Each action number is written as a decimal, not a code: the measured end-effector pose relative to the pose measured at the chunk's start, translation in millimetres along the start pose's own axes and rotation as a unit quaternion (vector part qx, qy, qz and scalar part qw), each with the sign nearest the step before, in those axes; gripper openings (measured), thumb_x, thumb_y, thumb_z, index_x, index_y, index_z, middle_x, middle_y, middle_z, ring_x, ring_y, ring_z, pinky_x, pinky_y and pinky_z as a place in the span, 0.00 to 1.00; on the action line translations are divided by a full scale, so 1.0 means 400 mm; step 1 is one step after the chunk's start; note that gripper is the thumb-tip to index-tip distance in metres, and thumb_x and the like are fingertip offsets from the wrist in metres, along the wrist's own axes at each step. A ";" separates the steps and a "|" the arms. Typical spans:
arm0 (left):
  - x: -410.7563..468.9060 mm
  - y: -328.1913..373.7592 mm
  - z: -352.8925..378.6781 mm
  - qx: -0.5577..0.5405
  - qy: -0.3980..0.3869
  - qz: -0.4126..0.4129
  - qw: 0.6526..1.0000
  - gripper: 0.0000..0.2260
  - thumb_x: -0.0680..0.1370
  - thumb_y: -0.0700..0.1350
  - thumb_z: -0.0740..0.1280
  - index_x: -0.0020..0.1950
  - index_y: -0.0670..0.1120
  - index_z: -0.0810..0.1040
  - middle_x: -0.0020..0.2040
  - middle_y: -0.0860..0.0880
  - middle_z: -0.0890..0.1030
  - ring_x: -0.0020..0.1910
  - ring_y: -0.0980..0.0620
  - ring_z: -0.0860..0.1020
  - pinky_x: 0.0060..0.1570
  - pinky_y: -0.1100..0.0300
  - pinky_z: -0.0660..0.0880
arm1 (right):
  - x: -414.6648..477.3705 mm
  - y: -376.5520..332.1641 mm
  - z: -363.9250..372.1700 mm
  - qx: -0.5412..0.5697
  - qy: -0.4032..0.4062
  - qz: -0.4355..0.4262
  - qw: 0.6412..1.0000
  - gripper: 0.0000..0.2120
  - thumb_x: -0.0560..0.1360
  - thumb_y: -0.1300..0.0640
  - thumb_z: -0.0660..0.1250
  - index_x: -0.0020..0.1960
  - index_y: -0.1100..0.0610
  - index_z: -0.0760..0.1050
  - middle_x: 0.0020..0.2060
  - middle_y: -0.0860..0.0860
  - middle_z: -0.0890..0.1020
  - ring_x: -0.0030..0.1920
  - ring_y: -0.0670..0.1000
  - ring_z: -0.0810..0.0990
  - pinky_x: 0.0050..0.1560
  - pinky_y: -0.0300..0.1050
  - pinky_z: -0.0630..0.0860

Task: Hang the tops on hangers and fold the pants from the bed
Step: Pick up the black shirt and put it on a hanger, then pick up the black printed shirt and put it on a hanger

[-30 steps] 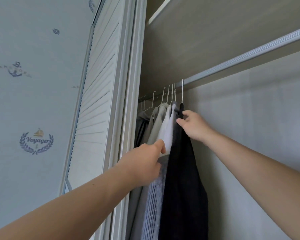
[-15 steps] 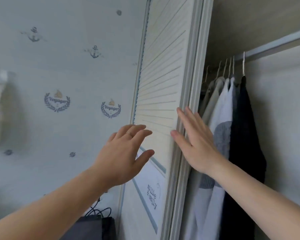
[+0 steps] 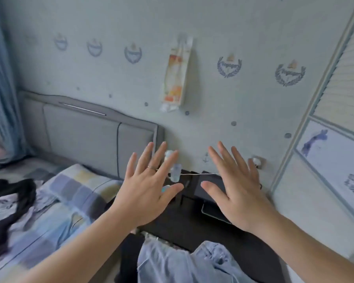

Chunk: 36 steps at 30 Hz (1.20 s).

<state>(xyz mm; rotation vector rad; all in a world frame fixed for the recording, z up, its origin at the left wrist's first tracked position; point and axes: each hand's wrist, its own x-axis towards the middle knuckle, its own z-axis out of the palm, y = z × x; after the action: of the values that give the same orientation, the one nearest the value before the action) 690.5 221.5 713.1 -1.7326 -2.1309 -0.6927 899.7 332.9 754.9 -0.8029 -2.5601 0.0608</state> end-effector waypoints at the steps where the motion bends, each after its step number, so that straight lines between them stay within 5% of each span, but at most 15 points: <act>1: -0.058 -0.051 -0.003 0.006 -0.011 -0.029 1.000 0.34 0.76 0.73 0.35 0.81 0.63 0.40 0.82 0.57 0.38 0.78 0.54 0.30 0.78 0.44 0.36 | 0.005 -0.047 0.052 0.017 -0.016 -0.014 1.000 0.34 0.75 0.26 0.39 0.77 0.32 0.34 0.78 0.34 0.35 0.78 0.43 0.30 0.77 0.56 0.33; 12: -0.686 -0.430 -0.024 0.058 -0.101 -0.365 0.924 0.34 0.74 0.74 0.35 0.79 0.66 0.38 0.80 0.61 0.36 0.73 0.59 0.23 0.77 0.47 0.34 | 0.007 -0.510 0.518 0.157 -0.218 -0.136 0.954 0.34 0.77 0.28 0.41 0.79 0.36 0.40 0.80 0.36 0.42 0.79 0.43 0.36 0.77 0.56 0.35; 18: -0.882 -0.527 -0.021 0.028 -0.116 -0.508 0.853 0.38 0.71 0.76 0.34 0.80 0.65 0.42 0.81 0.60 0.41 0.76 0.59 0.30 0.77 0.47 0.37 | 0.033 -0.680 0.706 0.194 -0.316 -0.186 0.910 0.39 0.71 0.26 0.39 0.79 0.36 0.38 0.79 0.35 0.40 0.79 0.42 0.34 0.77 0.55 0.34; 27: -0.882 -0.801 0.011 0.014 -0.146 -0.582 0.800 0.31 0.79 0.70 0.46 0.81 0.63 0.45 0.82 0.58 0.43 0.80 0.54 0.37 0.79 0.47 0.41 | 0.220 -0.865 0.988 0.183 -0.398 -0.228 0.870 0.35 0.77 0.29 0.44 0.80 0.37 0.38 0.80 0.38 0.40 0.80 0.45 0.35 0.78 0.58 0.36; 32: -0.824 -1.005 0.030 0.004 -0.162 -0.602 0.782 0.30 0.81 0.68 0.49 0.81 0.62 0.46 0.83 0.57 0.45 0.81 0.54 0.38 0.78 0.47 0.42 | 0.421 -0.933 1.127 0.164 -0.413 -0.236 0.864 0.40 0.71 0.26 0.39 0.80 0.38 0.37 0.80 0.38 0.41 0.80 0.46 0.38 0.77 0.59 0.39; 36: -0.773 -1.154 0.050 0.004 -0.165 -0.613 0.773 0.31 0.81 0.68 0.48 0.82 0.61 0.47 0.83 0.56 0.46 0.81 0.53 0.40 0.78 0.47 0.44 | 0.562 -0.976 1.228 0.156 -0.420 -0.236 0.862 0.35 0.78 0.30 0.46 0.80 0.38 0.38 0.80 0.37 0.42 0.80 0.46 0.39 0.77 0.59 0.40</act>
<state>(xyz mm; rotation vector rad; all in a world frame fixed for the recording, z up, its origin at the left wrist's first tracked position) 311.1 -93.0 455.4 -0.1766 -3.3804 -0.6217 315.4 177.9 474.2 0.0446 -3.3329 0.8074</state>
